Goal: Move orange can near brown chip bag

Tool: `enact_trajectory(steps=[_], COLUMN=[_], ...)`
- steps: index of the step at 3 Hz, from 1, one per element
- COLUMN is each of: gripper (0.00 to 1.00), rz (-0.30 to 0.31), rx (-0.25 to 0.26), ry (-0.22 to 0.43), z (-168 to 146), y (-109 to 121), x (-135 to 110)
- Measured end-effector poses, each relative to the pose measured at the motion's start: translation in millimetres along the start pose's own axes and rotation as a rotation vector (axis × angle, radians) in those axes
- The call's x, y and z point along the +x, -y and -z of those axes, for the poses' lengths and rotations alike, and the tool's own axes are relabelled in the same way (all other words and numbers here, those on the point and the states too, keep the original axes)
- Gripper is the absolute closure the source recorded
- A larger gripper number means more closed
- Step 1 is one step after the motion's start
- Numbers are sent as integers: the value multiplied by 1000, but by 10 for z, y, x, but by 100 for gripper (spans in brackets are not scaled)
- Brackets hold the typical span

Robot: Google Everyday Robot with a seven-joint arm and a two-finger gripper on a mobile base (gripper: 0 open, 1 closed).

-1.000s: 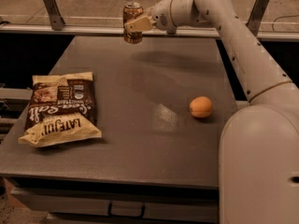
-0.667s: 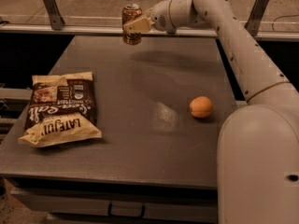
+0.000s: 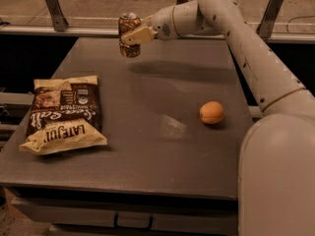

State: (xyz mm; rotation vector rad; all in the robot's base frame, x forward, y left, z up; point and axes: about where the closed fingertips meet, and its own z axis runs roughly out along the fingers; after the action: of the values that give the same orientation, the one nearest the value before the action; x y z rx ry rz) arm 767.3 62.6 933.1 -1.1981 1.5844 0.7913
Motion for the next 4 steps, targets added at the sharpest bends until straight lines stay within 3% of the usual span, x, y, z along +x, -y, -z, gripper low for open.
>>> enact_trajectory(steps=[2, 3, 4], gripper=[100, 84, 62], rz=[54, 83, 130], rx=[-146, -215, -321], ry=[-4, -24, -30], z=[-146, -181, -265], y=[-628, -873, -1148], x=[82, 213, 304])
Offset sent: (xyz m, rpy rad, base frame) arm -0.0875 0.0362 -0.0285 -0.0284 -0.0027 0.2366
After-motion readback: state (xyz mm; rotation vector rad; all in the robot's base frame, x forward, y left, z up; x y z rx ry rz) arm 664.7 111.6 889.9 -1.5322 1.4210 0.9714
